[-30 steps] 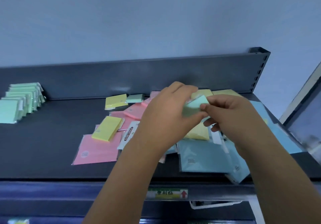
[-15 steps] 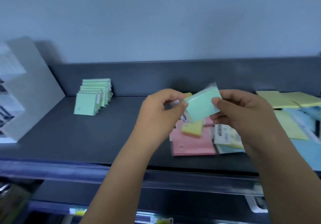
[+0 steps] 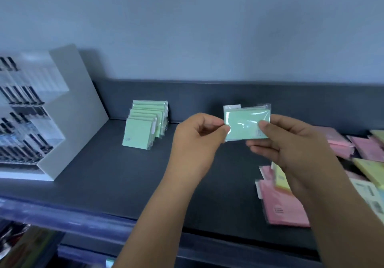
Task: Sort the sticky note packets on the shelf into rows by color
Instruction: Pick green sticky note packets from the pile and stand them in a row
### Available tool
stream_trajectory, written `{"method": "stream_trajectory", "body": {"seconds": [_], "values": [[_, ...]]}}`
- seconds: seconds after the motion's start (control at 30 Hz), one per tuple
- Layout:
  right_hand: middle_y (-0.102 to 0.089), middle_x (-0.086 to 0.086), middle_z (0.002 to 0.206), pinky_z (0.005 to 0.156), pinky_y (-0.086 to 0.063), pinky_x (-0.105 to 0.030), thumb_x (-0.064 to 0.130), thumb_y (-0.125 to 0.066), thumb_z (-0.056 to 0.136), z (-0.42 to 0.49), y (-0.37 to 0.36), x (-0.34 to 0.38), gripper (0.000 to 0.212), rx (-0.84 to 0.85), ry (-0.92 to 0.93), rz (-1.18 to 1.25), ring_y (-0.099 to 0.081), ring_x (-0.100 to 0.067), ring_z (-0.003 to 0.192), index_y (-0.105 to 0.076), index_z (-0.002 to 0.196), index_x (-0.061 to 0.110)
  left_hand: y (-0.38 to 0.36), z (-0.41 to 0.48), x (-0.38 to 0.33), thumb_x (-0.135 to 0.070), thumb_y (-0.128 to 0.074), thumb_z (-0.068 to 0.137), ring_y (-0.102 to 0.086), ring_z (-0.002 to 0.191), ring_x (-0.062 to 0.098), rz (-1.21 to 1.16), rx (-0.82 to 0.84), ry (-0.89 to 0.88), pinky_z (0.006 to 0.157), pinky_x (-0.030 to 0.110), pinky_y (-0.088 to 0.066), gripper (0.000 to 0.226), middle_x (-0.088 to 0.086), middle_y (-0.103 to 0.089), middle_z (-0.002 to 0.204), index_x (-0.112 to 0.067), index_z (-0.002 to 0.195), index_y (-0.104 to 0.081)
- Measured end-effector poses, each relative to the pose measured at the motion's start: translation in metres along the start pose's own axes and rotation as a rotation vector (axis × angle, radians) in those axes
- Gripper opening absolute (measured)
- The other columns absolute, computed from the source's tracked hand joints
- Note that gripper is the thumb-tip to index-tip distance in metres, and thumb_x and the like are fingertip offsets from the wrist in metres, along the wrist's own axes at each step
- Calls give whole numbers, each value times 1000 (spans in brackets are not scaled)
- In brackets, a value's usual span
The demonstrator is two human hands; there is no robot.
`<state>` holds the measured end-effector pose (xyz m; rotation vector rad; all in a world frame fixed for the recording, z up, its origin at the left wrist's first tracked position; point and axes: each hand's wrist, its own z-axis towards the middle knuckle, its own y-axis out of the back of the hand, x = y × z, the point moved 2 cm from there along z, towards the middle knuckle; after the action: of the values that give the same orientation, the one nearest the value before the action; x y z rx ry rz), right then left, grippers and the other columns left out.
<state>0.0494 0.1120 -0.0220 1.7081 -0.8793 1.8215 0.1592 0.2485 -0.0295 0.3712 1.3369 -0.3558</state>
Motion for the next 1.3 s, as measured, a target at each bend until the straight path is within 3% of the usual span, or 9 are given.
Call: {"method": "stream_trajectory", "body": {"seconds": [0.2, 0.33, 0.47, 0.6, 0.67, 0.77, 0.93, 1.13, 1.3], "values": [[-79, 7, 82, 79, -60, -37, 16, -63, 100, 20, -54, -20, 31, -31, 28, -299, -68, -15, 73, -78, 76, 30, 50, 23, 15, -11, -76, 88, -70, 81, 12, 4, -66, 3, 76, 23, -56, 14, 0, -74, 86, -24, 93, -74], [-78, 8, 77, 74, -58, -39, 15, -70, 94, 21, -101, -24, 23, -23, 82, -410, -64, -11, 63, -77, 83, 33, 104, 40, 27, -11, -77, 88, -69, 79, 9, 15, -64, 24, 74, 22, -57, 15, -3, -75, 85, -23, 96, -75], [-77, 10, 75, 81, -62, -45, 18, -74, 87, 17, -161, -36, 11, -78, 98, -635, -73, -14, 73, -74, 84, 29, 161, 58, 49, -15, -77, 88, -69, 77, 8, 108, -54, 55, 67, 22, -55, 15, -5, -73, 85, -27, 95, -74], [-74, 10, 83, 81, -60, -38, 21, -71, 86, 7, -223, -57, 6, -63, 41, -838, -71, -15, 82, -74, 90, 24, 209, 75, 77, -17, -74, 87, -68, 78, 8, 307, -61, 86, 71, 28, -56, 17, -10, -71, 82, -33, 91, -71], [-72, 6, 81, 72, -55, -31, 24, -67, 87, 4, -247, -66, 11, -62, 8, -879, -66, -17, 77, -73, 88, 15, 226, 83, 85, -13, -72, 84, -67, 79, 5, 405, -83, 80, 70, 25, -53, 23, -14, -69, 80, -35, 82, -67], [-63, -9, 73, 58, -43, -31, 23, -65, 85, 4, -269, -77, 24, -99, -26, -945, -54, -22, 65, -65, 85, -1, 237, 92, 91, -9, -70, 80, -66, 77, 7, 529, -46, 102, 66, 24, -52, 22, -13, -67, 77, -29, 73, -64], [-71, -5, 88, 70, -56, -35, 12, -70, 78, 10, -281, -76, 14, -201, -30, -1098, -66, -23, 83, -72, 92, 7, 238, 108, 92, -7, -69, 75, -63, 78, 13, 640, 65, 126, 65, 30, -54, 19, -7, -67, 83, -24, 80, -64], [-64, -1, 87, 60, -46, -29, 13, -68, 86, 21, -286, -73, 10, -220, -10, -1180, -55, -19, 74, -64, 95, 9, 233, 120, 87, -3, -67, 81, -55, 74, 6, 675, 94, 76, 53, 18, -36, 19, -7, -63, 85, -20, 86, -60], [-60, -1, 83, 69, -52, -35, 19, -68, 90, 28, -287, -73, 12, -221, -3, -1195, -59, -22, 78, -61, 95, 11, 230, 119, 85, -9, -68, 86, -59, 80, 14, 688, 77, 6, 61, 23, -43, 12, -6, -63, 87, -17, 89, -60]]}}
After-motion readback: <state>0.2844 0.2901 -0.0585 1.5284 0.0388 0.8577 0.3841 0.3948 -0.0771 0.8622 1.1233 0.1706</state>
